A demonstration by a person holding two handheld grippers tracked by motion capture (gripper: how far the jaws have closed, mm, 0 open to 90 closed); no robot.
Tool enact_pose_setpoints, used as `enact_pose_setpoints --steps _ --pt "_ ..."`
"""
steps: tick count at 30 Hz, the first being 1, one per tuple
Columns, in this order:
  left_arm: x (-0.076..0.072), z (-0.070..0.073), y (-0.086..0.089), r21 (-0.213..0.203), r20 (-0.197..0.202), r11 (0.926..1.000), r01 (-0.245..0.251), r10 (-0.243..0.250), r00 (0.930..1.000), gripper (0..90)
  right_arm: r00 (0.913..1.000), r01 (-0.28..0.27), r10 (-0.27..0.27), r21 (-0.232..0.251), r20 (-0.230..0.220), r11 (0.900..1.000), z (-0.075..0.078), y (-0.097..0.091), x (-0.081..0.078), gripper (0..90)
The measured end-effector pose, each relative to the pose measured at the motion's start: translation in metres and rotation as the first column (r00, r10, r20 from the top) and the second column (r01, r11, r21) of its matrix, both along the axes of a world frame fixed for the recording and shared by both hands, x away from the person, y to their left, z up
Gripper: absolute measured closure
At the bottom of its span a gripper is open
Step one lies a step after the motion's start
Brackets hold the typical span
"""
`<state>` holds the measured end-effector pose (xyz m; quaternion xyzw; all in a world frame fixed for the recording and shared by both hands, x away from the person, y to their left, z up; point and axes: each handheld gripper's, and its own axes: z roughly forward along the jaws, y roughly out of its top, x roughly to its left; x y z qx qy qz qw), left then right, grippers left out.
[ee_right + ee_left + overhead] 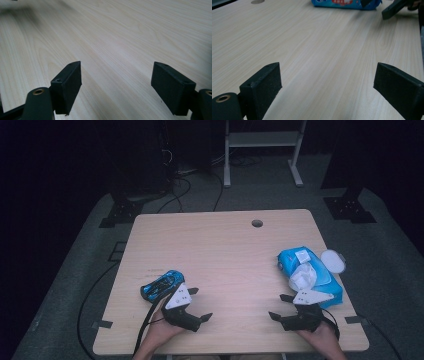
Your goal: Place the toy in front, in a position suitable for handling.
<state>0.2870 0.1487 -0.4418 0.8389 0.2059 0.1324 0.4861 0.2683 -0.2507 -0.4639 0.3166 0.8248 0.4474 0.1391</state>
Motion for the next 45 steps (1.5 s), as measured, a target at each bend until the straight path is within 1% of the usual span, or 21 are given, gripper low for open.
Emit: enact_pose_setpoints --steps 5,8,11,13,15,16,17,18,22,23,26,28,29,31,33,35,37,39,41,43,45 --pt "0.006 0.005 0.016 -0.010 0.031 0.9988 -0.048 0.048 0.9984 6.9 1.0000 -0.003 0.003 0.001 -0.004 1.0000 0.000 0.000 -0.001 23.6" --pt "0.006 0.007 0.027 -0.006 0.054 0.9973 -0.073 0.073 0.9959 7.0 1.0000 -0.007 0.007 0.001 0.000 1.0000 0.001 0.003 -0.001 23.6" --pt "0.008 0.008 0.040 -0.006 0.080 0.9944 -0.105 0.105 0.9912 7.0 0.9999 -0.013 0.013 -0.002 0.002 0.9999 0.001 0.005 0.000 23.6" --pt "0.010 0.009 0.050 -0.021 0.088 0.9911 -0.132 0.133 0.9872 6.9 0.9998 -0.019 0.019 -0.008 0.004 0.9998 0.001 0.006 0.000 23.6" --pt "0.013 0.009 0.063 -0.057 0.082 0.9869 -0.151 0.155 0.9845 6.1 0.9998 -0.021 0.021 -0.011 0.002 0.9997 0.000 0.007 0.000 23.6" --pt "0.015 0.009 0.071 -0.061 0.090 0.9831 -0.172 0.177 0.9800 6.1 0.9998 -0.022 0.022 -0.009 0.001 0.9997 0.000 0.006 0.000 23.6" --pt "0.015 0.010 0.076 -0.068 0.091 0.9807 -0.183 0.189 0.9778 6.1 0.9997 -0.023 0.023 -0.008 0.000 0.9997 0.001 0.006 -0.001 23.6" --pt "0.017 0.009 0.083 -0.077 0.096 0.9769 -0.199 0.206 0.9737 6.1 0.9997 -0.026 0.026 -0.007 0.000 0.9997 0.001 0.006 -0.001 23.7" --pt "0.019 0.007 0.102 -0.071 0.107 0.9656 -0.250 0.257 0.9606 6.1 0.9996 -0.029 0.029 -0.004 0.001 0.9996 0.001 0.006 -0.001 23.6" --pt "0.020 0.004 0.107 -0.066 0.102 0.9625 -0.263 0.269 0.9577 6.1 0.9995 -0.030 0.030 -0.005 0.001 0.9995 0.002 0.006 -0.001 23.7" --pt "0.025 -0.001 0.113 -0.038 0.099 0.9588 -0.281 0.284 0.9537 6.2 0.9993 -0.036 0.036 -0.009 -0.003 0.9993 0.001 0.009 -0.002 23.7" --pt "0.030 -0.003 0.115 -0.021 0.090 0.9543 -0.298 0.299 0.9501 6.2 0.9992 -0.040 0.040 -0.012 -0.002 0.9991 0.001 0.010 -0.002 23.7" --pt "0.033 -0.003 0.116 -0.021 0.086 0.9530 -0.302 0.303 0.9492 6.2 0.9991 -0.042 0.042 -0.015 -0.001 0.9990 0.001 0.010 -0.002 23.7" --pt "0.038 -0.005 0.116 -0.022 0.095 0.9513 -0.308 0.308 0.9465 6.2 0.9990 -0.044 0.044 -0.015 -0.002 0.9989 0.001 0.011 -0.002 23.7" --pt "0.042 -0.007 0.117 -0.021 0.092 0.9522 -0.305 0.305 0.9478 6.5 0.9990 -0.044 0.044 -0.013 -0.004 0.9990 0.001 0.011 -0.002 23.7" --pt "0.046 -0.010 0.117 0.017 0.085 0.9498 -0.312 0.310 0.9469 6.7 0.9989 -0.046 0.046 -0.013 0.000 0.9989 0.001 0.011 -0.003 23.7" --pt "0.050 -0.013 0.117 0.054 0.054 0.9484 -0.313 0.310 0.9493 6.6 0.9988 -0.048 0.049 -0.014 0.003 0.9987 0.001 0.012 -0.004 23.7" --pt "0.054 -0.014 0.116 0.079 0.037 0.9448 -0.318 0.316 0.9481 6.6 0.9985 -0.054 0.054 -0.014 0.008 0.9985 0.002 0.012 -0.004 23.7" --pt "0.058 -0.015 0.116 0.095 0.016 0.9446 -0.314 0.314 0.9493 6.6 0.9984 -0.057 0.057 -0.018 0.004 0.9982 0.002 0.013 -0.005 23.7" --pt "0.062 -0.017 0.114 0.126 -0.002 0.9434 -0.307 0.310 0.9509 6.6 0.9983 -0.059 0.059 -0.018 0.004 0.9981 0.001 0.013 -0.004 23.7" --pt "0.065 -0.020 0.112 0.168 -0.023 0.9402 -0.297 0.305 0.9522 6.9 0.9982 -0.061 0.061 -0.020 0.004 0.9980 0.001 0.014 -0.004 23.7"
